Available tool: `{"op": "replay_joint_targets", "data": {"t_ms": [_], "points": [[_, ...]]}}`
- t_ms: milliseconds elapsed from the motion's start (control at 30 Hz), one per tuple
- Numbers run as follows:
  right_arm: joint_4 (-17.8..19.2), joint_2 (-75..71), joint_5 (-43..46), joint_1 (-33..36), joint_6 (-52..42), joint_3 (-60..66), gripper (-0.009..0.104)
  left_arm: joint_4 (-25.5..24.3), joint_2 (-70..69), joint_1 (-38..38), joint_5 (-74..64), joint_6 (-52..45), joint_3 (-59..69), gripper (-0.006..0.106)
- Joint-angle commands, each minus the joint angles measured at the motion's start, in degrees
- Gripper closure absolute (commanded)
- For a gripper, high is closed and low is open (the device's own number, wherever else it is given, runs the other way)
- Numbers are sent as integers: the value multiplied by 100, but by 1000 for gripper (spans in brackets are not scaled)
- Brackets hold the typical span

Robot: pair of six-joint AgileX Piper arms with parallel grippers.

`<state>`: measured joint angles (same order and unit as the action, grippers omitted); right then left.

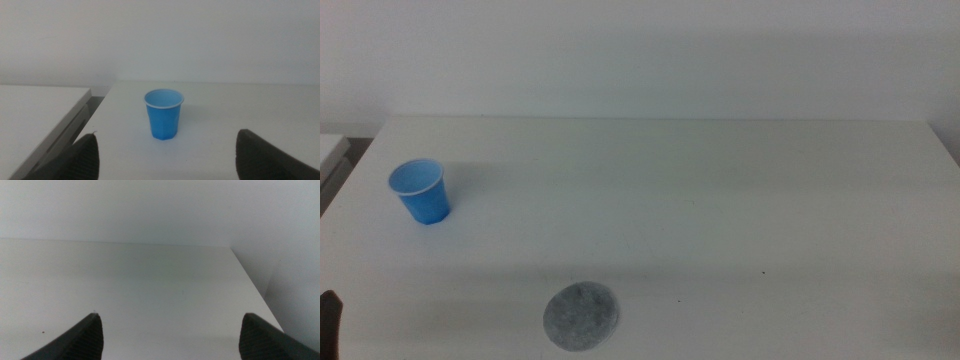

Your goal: Place an empty cup on a cup mat.

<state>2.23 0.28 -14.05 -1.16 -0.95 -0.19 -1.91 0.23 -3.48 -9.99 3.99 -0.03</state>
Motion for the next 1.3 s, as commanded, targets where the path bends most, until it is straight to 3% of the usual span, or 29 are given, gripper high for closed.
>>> {"op": "replay_joint_targets", "data": {"t_ms": [0,100,467,667,833,1100,1267], "points": [[39,-28,38,12,-23,19,2,45,-23,12,62,79,3,7],[39,-28,38,12,-23,19,2,45,242,12,-586,79,-599,7],[39,-28,38,12,-23,19,2,-64,4289,12,-4300,89,-4888,7],[39,-28,38,12,-23,19,2,-64,6192,12,-4398,-499,-6217,7],[39,-28,38,12,-23,19,2,-41,7498,-71,-4724,-399,-7161,7],[39,-28,38,12,-23,19,2,604,9170,-688,-4782,-842,-8173,7],[39,-28,38,12,-23,19,2,686,9992,-804,-4590,-959,-8533,7]]}}
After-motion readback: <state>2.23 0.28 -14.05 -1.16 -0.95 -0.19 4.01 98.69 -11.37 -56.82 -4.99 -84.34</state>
